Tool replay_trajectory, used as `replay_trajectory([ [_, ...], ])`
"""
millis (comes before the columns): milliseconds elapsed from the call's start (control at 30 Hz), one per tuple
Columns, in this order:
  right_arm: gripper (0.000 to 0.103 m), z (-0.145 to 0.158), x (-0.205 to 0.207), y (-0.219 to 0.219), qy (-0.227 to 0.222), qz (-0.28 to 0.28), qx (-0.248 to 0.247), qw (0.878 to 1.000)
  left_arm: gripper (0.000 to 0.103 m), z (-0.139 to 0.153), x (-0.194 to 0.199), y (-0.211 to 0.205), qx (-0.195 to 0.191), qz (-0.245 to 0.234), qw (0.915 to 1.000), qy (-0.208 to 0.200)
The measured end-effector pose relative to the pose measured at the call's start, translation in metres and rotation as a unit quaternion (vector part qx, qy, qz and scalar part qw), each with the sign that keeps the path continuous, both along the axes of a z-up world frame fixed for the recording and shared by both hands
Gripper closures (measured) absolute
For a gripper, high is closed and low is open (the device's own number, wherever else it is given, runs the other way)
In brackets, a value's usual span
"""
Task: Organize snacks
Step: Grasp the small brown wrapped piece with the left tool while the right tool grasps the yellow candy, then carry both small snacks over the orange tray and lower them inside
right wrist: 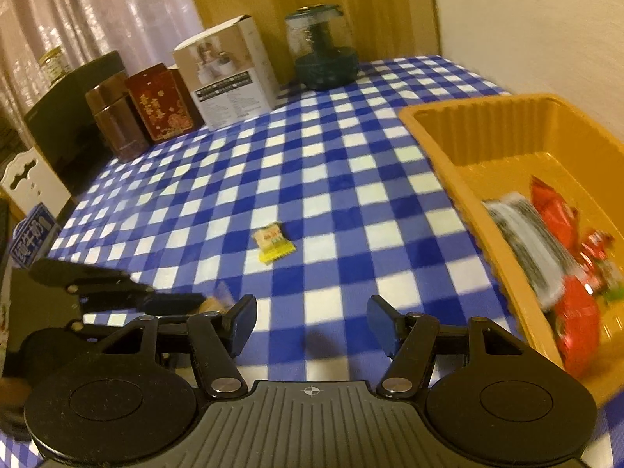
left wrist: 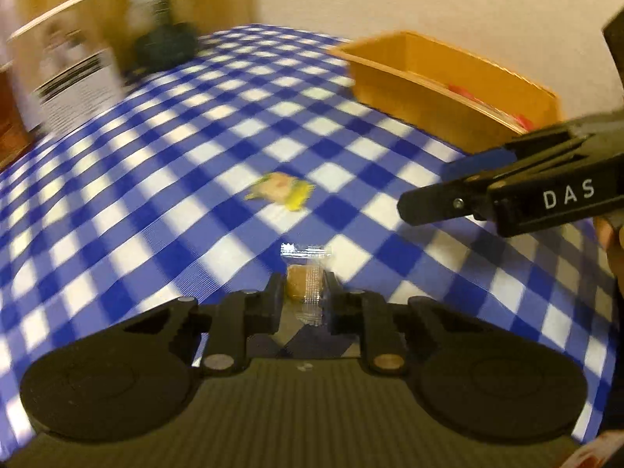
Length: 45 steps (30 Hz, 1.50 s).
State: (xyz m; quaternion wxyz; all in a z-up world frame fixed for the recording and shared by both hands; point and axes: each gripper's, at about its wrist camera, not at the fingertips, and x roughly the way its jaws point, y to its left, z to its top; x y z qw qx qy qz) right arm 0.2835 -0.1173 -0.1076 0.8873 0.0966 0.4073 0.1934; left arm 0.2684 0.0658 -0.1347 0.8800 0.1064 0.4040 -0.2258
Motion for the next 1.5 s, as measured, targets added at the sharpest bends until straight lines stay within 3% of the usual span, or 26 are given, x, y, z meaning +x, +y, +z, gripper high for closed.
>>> replay_trajectory([
  [100, 0.039, -0.001, 0.013, 0.013, -0.018, 0.029, -0.010, 0.999, 0.084, 0.003, -0.005, 0.015, -0.011, 0.069, 0.9976, -0.003],
  [233, 0.039, -0.006, 0.033, 0.033, -0.041, 0.068, -0.028, 0.996, 0.085, 0.010, -0.008, 0.038, -0.039, 0.162, 0.9859, 0.007],
  [367, 0.040, -0.015, 0.050, 0.049, -0.059, 0.096, -0.049, 0.992, 0.085, 0.016, -0.010, 0.053, -0.065, 0.219, 0.9735, 0.010],
  [433, 0.048, -0.021, 0.057, 0.055, -0.061, 0.105, -0.054, 0.991, 0.085, 0.019, -0.013, 0.056, -0.078, 0.231, 0.9697, 0.010],
  [700, 0.066, -0.041, 0.070, 0.074, -0.070, 0.131, -0.092, 0.985, 0.085, 0.024, -0.016, 0.054, -0.095, 0.246, 0.9644, 0.011],
  [800, 0.080, -0.044, 0.066, 0.080, -0.082, 0.139, -0.110, 0.981, 0.085, 0.024, -0.016, 0.051, -0.096, 0.246, 0.9644, 0.014],
  [1167, 0.081, -0.015, 0.028, 0.044, -0.050, 0.070, -0.062, 0.994, 0.085, 0.036, -0.030, 0.030, -0.090, 0.241, 0.9663, 0.015],
  [1500, 0.081, 0.043, -0.028, -0.011, -0.060, 0.026, -0.039, 0.997, 0.085, 0.073, -0.061, -0.010, -0.093, 0.219, 0.9713, -0.004],
])
